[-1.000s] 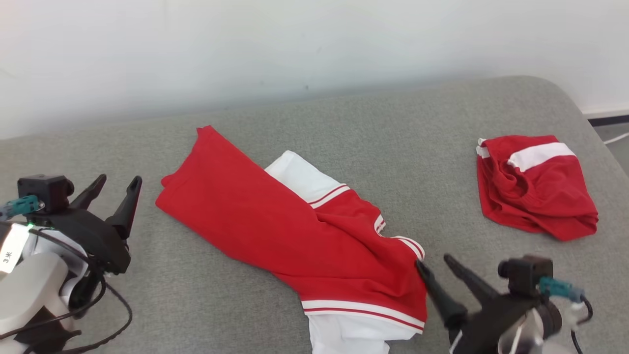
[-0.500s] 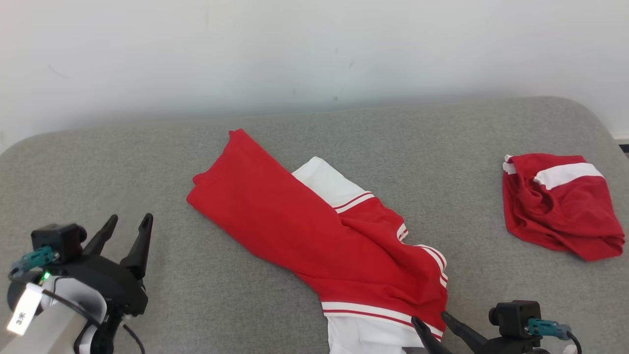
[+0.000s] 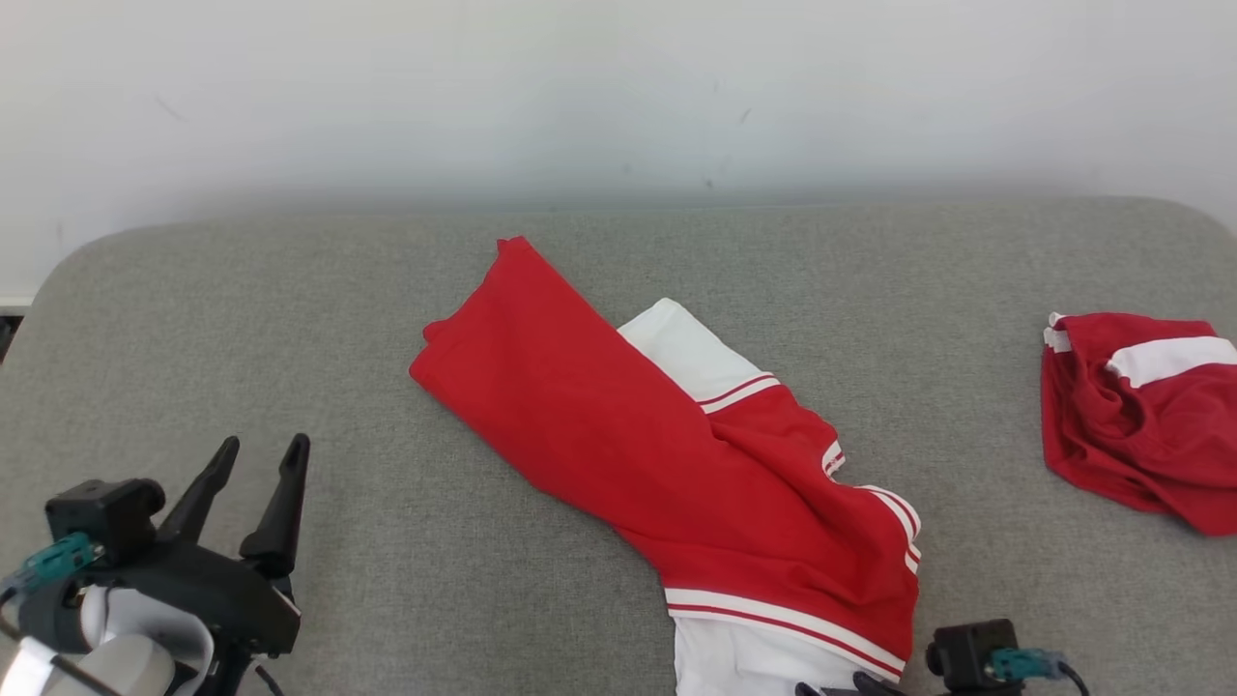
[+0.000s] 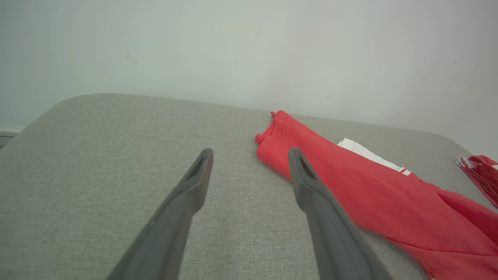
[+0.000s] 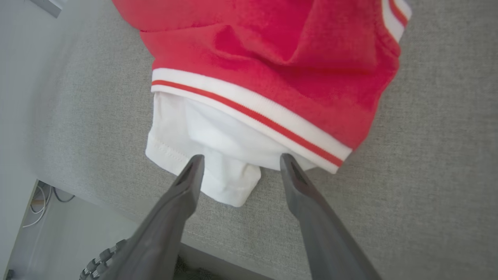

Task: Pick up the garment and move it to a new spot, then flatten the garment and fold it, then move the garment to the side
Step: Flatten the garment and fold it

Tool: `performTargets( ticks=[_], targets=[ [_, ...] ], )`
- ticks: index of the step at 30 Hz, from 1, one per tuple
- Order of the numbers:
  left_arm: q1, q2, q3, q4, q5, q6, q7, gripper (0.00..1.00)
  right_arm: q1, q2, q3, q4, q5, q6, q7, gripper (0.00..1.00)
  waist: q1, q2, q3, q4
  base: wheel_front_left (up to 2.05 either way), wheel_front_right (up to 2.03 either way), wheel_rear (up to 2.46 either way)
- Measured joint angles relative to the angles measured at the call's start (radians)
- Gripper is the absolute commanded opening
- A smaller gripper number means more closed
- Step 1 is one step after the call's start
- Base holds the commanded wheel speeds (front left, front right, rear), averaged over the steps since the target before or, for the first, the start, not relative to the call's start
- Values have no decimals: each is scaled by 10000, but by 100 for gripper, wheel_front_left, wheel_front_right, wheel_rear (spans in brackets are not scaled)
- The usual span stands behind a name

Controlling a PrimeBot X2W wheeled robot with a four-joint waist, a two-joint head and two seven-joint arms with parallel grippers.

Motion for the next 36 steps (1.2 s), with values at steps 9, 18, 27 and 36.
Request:
performTargets(
  ticks=[9,18,27,36],
  targets=[
    [255,46,585,-725,433,56,0,100,-888,159,274,1089,-447,-173,594,100,1,0,182,237,0,0,0],
    [549,-38,1099,-1160,796,88,-2,100,-1469,196,393,1755,-477,-207,876,0,2,0,305,503,0,0,0],
    [1040,-123,1377,-1225,951,96,-2,100,-2313,-566,-558,1225,-366,-58,773,0,1,0,279,232,0,0,0],
    [1026,-458,986,-1058,1218,96,-2,100,-2466,-1555,-1902,-113,-117,-69,577,0,2,0,279,-127,0,0,0]
  ],
)
